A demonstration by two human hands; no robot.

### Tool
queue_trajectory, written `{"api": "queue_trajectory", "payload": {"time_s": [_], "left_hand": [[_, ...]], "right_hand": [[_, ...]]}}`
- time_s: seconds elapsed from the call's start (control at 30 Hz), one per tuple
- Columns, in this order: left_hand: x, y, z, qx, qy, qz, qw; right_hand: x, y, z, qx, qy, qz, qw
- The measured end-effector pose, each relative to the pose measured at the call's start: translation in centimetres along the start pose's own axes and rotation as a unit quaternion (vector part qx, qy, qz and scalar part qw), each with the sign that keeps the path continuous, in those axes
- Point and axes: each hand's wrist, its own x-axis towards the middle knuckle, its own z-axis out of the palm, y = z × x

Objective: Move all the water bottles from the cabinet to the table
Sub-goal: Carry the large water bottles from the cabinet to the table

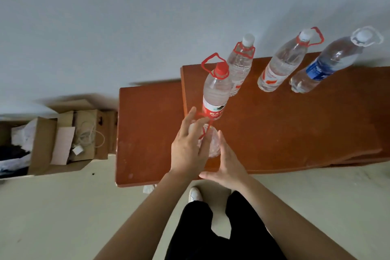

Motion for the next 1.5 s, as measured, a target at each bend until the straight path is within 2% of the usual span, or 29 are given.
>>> {"api": "queue_trajectory", "payload": {"time_s": [0.1,0.27,0.4,0.57,0.7,0.83,0.93,1.1,1.27,1.5], "left_hand": [[-0.2,-2.4,-2.0,-0.021,0.063,-0.078,0.995],[-1.1,-6.7,-4.7,-0.022,0.108,-0.224,0.968],[-2.4,-8.2,-4.5,-0.014,0.153,-0.264,0.952],[-3.4,-9.6,-3.6,0.010,0.166,-0.295,0.941],[-4.1,-10.8,-3.1,0.039,0.089,-0.321,0.942],[-4.3,-9.6,-0.2,0.155,-0.085,-0.250,0.952],[-3.7,-7.7,4.2,0.233,-0.233,-0.217,0.919],[-3.2,-7.6,10.5,0.243,-0.404,-0.091,0.877],[-1.6,-8.2,13.0,0.251,-0.406,-0.063,0.877],[-2.2,-8.9,13.5,0.271,-0.356,-0.038,0.894]], "right_hand": [[2.3,0.1,1.4,-0.014,-0.005,-0.020,1.000],[6.6,0.4,2.6,-0.127,0.013,-0.069,0.989],[9.0,1.1,2.8,-0.199,0.018,-0.109,0.974],[10.7,2.7,3.2,-0.229,0.086,-0.160,0.956],[10.7,3.4,1.7,-0.265,0.100,-0.176,0.943],[8.8,6.2,-0.7,-0.313,0.078,-0.188,0.928],[6.5,8.2,-2.6,-0.361,0.029,-0.142,0.921],[3.6,11.9,-5.4,-0.389,-0.012,-0.075,0.918],[3.6,13.2,-6.7,-0.393,-0.051,-0.023,0.918],[4.0,13.3,-6.3,-0.441,-0.071,-0.080,0.891]]}}
